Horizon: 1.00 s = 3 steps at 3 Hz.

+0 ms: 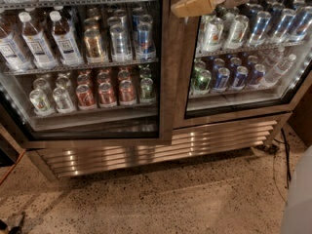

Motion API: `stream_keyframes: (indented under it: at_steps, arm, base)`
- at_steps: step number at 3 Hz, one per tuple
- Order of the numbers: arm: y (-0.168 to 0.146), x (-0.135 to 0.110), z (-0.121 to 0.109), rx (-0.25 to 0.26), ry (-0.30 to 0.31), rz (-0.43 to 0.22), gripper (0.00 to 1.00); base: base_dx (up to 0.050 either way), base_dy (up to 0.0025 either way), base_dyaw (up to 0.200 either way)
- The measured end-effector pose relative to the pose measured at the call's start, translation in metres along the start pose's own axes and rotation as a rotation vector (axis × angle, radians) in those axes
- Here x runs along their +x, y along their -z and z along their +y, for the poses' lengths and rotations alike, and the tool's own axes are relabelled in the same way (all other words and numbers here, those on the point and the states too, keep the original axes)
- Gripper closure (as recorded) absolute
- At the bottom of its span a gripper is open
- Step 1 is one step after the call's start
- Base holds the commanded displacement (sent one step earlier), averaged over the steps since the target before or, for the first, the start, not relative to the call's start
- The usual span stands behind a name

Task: Open left fridge door

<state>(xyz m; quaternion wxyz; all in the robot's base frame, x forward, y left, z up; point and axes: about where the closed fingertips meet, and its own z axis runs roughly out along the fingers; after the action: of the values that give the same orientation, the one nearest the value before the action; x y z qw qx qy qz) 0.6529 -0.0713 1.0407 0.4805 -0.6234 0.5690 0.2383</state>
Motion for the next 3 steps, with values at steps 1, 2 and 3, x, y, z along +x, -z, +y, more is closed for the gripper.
stream_keyframes:
  at_steps: [1,2,3]
  arm:
    - [-0.002,0.0,0.003,-0.009,-0.003,-0.004,1.0]
    - [-0.001,0.0,0.004,-0.009,-0.003,-0.004,1.0]
    - [0.004,-0.003,0.024,0.0,-0.012,-0.028,1.0]
  base:
    - [0.0,0.0,0.0]
    - [0.0,0.0,0.0]
    - [0.0,0.0,0.0]
